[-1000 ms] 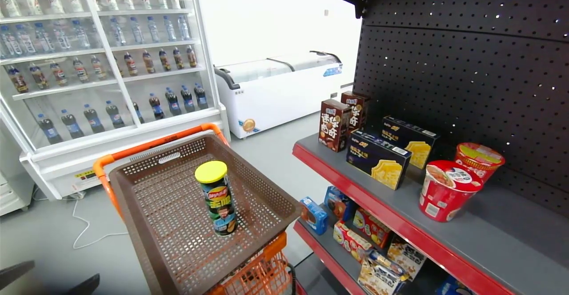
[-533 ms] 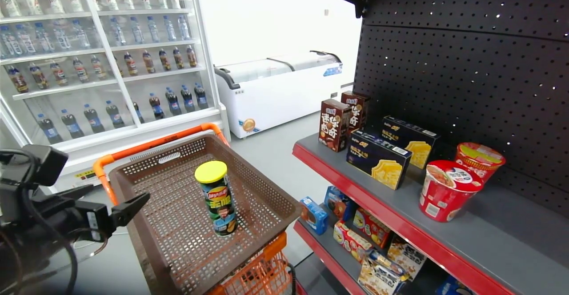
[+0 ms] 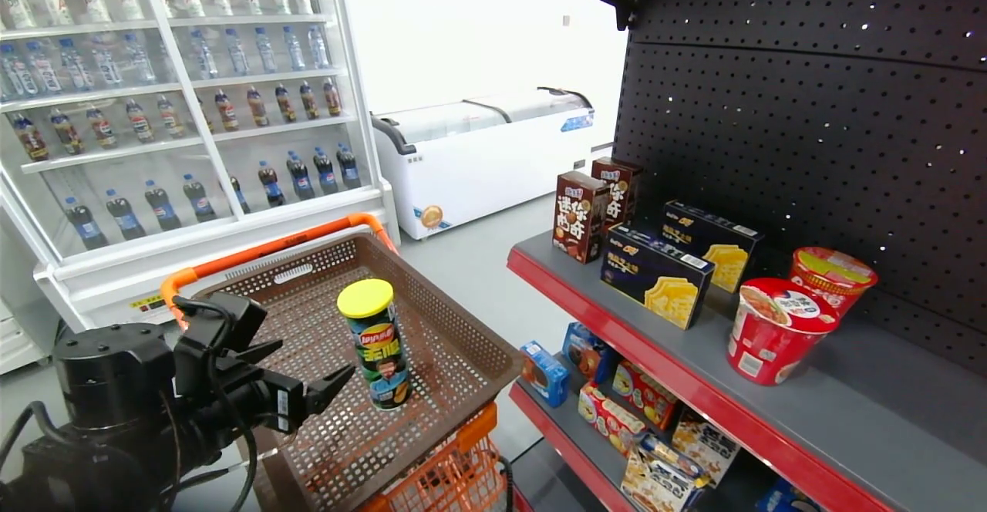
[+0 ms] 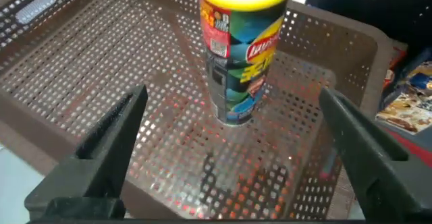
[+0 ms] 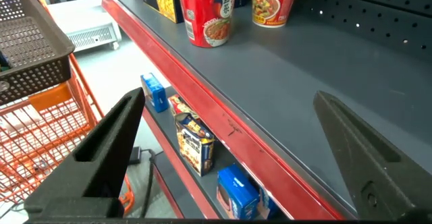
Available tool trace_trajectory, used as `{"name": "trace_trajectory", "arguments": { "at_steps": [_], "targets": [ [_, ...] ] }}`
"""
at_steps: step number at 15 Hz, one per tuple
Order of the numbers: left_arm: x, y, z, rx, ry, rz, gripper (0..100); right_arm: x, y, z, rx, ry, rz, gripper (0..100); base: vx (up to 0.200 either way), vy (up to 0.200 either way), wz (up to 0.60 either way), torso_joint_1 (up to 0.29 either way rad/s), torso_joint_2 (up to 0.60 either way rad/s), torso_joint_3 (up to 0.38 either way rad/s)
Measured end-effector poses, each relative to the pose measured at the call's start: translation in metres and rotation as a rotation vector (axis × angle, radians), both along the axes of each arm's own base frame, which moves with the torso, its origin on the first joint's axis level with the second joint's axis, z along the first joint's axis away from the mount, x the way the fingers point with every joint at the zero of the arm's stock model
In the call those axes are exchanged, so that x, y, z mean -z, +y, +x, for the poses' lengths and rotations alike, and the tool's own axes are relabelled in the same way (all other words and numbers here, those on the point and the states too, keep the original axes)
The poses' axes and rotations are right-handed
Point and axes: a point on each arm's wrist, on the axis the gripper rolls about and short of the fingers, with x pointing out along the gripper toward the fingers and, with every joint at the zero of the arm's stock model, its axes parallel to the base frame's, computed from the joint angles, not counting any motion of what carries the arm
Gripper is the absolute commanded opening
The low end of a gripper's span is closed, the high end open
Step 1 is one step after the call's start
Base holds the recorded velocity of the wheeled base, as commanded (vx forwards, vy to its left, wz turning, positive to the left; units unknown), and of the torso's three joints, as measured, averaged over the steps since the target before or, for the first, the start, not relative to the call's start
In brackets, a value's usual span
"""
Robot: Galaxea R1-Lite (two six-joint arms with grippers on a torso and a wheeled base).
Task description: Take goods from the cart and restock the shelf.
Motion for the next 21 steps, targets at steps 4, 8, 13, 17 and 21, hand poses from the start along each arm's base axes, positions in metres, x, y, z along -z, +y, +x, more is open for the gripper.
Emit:
{"name": "trace_trajectory", "arguments": {
  "at_steps": [4,8,13,17,21],
  "targets": [
    [0.017,-0.005,0.025,0.039,-0.054,-0.019,100,0.0,0.0,0.0,0.0,0.0,0.0,100,0.0,0.0,0.0,0.0,0.0,0.0],
    [0.044,-0.019,0.042,0.088,-0.077,-0.012,100,0.0,0.0,0.0,0.0,0.0,0.0,100,0.0,0.0,0.0,0.0,0.0,0.0],
    [0.055,-0.028,0.069,0.123,-0.109,0.0,100,0.0,0.0,0.0,0.0,0.0,0.0,100,0.0,0.0,0.0,0.0,0.0,0.0],
    [0.063,-0.029,0.082,0.122,-0.115,-0.002,100,0.0,0.0,0.0,0.0,0.0,0.0,100,0.0,0.0,0.0,0.0,0.0,0.0],
    [0.066,-0.032,0.09,0.144,-0.124,-0.013,100,0.0,0.0,0.0,0.0,0.0,0.0,100,0.0,0.0,0.0,0.0,0.0,0.0]
  ]
}}
